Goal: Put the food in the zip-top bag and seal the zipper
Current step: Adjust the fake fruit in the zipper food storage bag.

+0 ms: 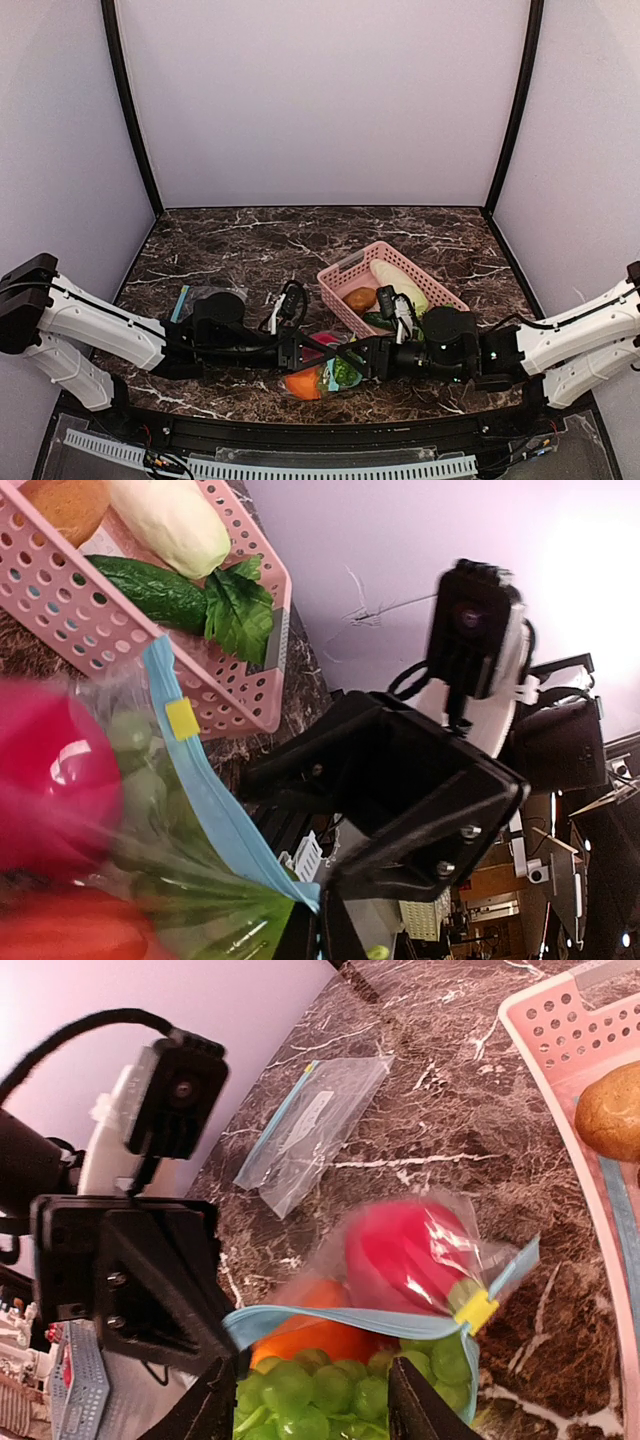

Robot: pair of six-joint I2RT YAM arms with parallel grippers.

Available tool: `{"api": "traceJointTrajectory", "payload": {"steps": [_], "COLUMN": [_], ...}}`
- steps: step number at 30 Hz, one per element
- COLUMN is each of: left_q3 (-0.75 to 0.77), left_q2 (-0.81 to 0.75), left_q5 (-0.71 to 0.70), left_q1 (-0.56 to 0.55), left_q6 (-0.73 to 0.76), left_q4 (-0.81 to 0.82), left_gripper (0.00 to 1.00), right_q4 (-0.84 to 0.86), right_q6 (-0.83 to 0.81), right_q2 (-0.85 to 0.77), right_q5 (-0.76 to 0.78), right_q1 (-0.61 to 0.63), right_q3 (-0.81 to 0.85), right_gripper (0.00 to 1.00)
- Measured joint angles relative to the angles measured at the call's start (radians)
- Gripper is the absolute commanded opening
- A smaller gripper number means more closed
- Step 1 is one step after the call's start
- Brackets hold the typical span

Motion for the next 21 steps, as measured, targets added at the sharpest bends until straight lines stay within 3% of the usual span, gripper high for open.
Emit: {"api": "traceJointTrajectory", "payload": {"steps": [7, 12, 16, 21], "left_q3": [0.003, 0.003, 0.003, -0.002], "left_q2": [0.008, 0.010, 0.010, 0.009], "left_q5": [0.020, 0.034, 0.048, 0.056], "left_q1": [0.009, 0.013, 0.013, 0.013], "left_q6": [-0.039, -0.053, -0.058, -0.061], "left_q4": [-0.080, -0.082, -0.088, -0.091], "left_gripper": [0.01, 0.01, 0.01, 0.01], "right_q4": [-0.236, -0.356, -0.366, -0.364], "right_q6": [0.017, 0.090, 0.150, 0.193], "right_q2": [-0.195, -0.280, -0.287, -0.177], "right_q5": [0.011, 0.029, 0.029, 0.018], "right_q1": [0.027, 0.027, 0.027, 0.027], "right_q3": [0.003, -0.025, -0.079, -0.071], "right_gripper": [0.71, 0.73, 0.67, 0.56]}}
